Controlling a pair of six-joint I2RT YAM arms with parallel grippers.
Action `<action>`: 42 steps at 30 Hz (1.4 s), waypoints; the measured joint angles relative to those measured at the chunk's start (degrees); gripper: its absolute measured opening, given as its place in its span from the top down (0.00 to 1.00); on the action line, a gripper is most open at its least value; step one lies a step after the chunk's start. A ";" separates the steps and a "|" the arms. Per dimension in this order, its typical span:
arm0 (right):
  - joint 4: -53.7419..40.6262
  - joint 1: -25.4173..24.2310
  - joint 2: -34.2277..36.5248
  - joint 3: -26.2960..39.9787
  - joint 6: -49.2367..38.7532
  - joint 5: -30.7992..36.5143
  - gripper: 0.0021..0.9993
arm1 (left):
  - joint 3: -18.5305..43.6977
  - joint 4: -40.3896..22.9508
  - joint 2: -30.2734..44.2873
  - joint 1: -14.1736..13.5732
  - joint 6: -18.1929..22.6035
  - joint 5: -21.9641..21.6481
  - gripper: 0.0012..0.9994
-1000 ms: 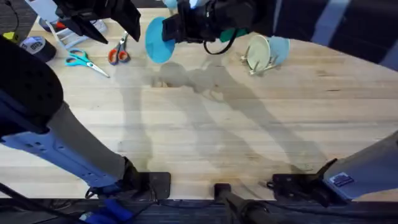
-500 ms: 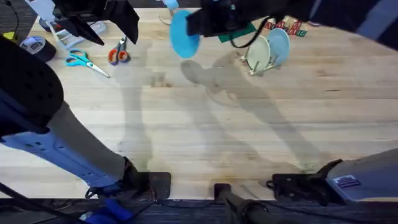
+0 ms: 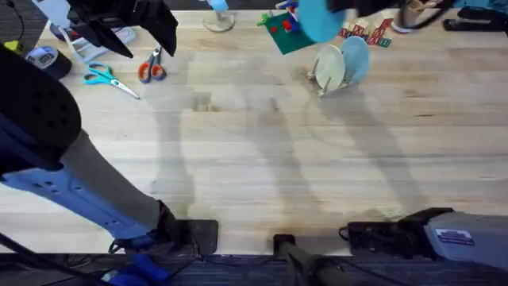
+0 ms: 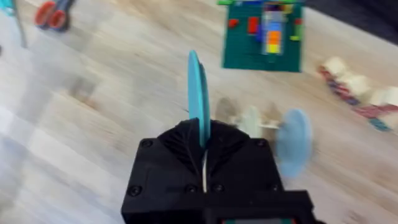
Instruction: Pick up the plates from the table one by one and place each into a slot on the dish rack.
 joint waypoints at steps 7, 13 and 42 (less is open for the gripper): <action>-4.82 -8.57 -3.51 0.23 -7.64 0.57 0.97 | 0.00 -0.03 0.00 0.00 0.00 0.00 0.00; -6.58 -13.66 -5.42 0.23 -13.65 1.04 0.97 | 0.00 -0.22 0.00 0.00 0.00 0.00 0.00; -3.40 -16.13 -4.42 0.37 -17.44 1.02 0.97 | 0.00 -0.20 -0.01 0.00 -0.17 0.00 0.00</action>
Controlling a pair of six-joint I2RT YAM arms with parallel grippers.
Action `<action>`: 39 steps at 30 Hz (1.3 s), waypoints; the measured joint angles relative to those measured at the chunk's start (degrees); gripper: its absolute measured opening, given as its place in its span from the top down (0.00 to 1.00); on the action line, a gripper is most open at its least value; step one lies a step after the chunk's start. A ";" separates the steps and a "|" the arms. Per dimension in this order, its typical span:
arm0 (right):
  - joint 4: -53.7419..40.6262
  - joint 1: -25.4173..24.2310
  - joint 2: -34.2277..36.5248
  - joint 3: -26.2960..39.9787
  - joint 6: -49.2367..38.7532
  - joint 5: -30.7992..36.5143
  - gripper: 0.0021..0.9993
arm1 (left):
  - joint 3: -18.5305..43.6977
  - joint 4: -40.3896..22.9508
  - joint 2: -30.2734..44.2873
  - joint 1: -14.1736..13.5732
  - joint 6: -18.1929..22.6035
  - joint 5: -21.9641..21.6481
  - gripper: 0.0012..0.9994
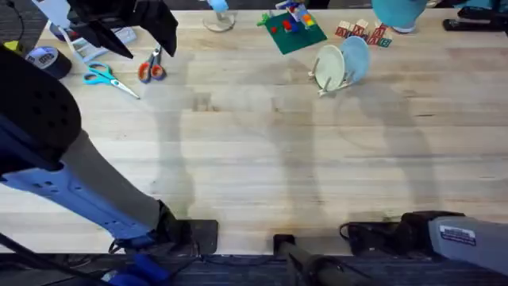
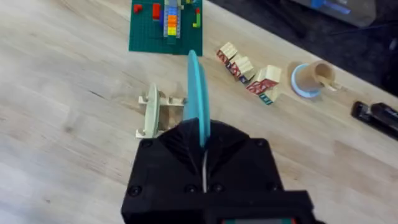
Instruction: Pick up the plates from the table one by one and place each into a slot on the dish rack.
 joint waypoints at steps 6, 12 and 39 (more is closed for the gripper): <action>-0.50 0.00 4.38 0.00 0.43 -0.44 0.97 | 0.00 -0.02 0.01 0.00 -0.02 0.00 0.00; -1.24 0.00 7.08 0.00 -2.19 -1.73 0.97 | 0.00 -0.02 0.01 0.00 -0.02 0.00 0.01; -2.52 0.00 17.92 0.00 -3.83 -2.16 0.97 | 0.00 -0.02 0.01 0.00 -0.02 0.00 0.00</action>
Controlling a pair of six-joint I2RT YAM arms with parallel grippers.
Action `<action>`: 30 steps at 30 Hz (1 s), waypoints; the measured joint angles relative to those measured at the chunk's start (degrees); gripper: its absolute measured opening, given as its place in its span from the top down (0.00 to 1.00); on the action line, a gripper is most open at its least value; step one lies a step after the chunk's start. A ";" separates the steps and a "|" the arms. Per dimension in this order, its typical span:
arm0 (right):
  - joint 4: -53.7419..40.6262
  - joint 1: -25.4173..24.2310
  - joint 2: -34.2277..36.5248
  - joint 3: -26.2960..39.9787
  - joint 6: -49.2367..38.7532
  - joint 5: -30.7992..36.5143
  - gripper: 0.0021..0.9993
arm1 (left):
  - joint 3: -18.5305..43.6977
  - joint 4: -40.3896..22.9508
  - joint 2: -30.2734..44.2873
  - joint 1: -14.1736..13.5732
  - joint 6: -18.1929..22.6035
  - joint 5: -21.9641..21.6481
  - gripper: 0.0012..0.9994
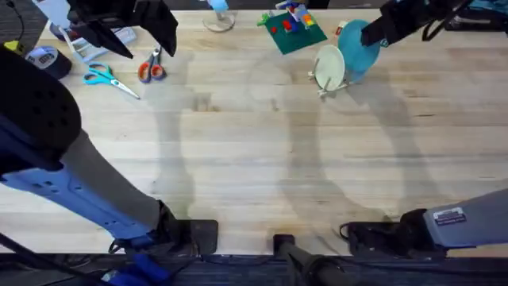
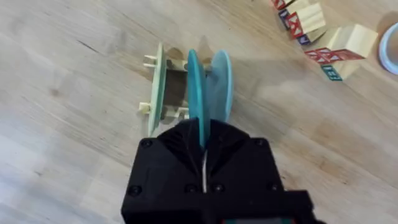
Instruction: Pick up the plates from the table one by one and place each into a slot on the dish rack.
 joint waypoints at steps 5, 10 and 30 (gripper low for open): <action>0.22 0.00 0.87 0.00 0.00 0.00 0.97 | 0.00 0.02 0.00 0.00 0.00 0.00 0.00; 1.65 0.00 0.85 0.02 0.01 0.00 0.97 | 0.00 0.01 0.00 0.00 0.00 0.00 0.00; 2.10 0.55 4.03 0.02 2.03 0.02 0.97 | 0.00 0.00 0.00 0.00 0.00 0.00 0.01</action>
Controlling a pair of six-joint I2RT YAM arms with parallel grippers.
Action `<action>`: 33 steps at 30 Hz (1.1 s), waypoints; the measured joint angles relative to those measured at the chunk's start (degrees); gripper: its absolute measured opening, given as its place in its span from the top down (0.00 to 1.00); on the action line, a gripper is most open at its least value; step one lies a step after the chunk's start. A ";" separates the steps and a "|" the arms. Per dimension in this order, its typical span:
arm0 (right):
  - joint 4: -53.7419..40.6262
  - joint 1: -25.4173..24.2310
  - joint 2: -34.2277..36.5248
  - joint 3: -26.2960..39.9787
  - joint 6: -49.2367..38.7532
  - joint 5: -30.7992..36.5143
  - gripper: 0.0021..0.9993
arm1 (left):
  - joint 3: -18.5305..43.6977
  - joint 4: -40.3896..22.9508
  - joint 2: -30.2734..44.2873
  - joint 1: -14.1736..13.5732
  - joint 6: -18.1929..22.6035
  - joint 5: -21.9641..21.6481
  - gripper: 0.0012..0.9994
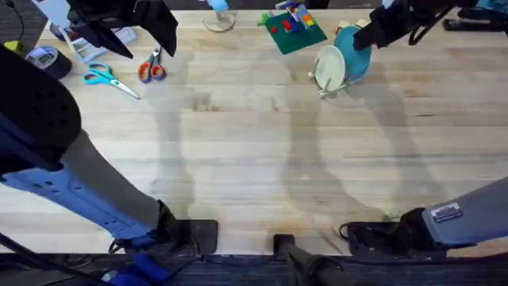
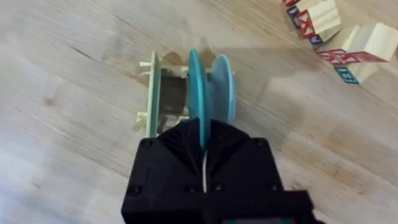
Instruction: Pick up the plates from the table one by one and place each into a slot on the dish rack.
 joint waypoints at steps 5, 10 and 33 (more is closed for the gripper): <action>-0.22 0.00 0.11 0.00 0.20 0.00 0.97 | 0.00 0.00 0.00 0.00 0.00 0.00 0.00; -0.70 0.00 0.11 0.00 0.20 0.02 0.97 | 0.00 0.00 -0.02 0.00 0.00 0.00 0.00; -0.81 0.00 0.11 0.02 0.41 0.00 0.78 | 0.00 0.00 0.00 0.00 0.00 0.00 0.00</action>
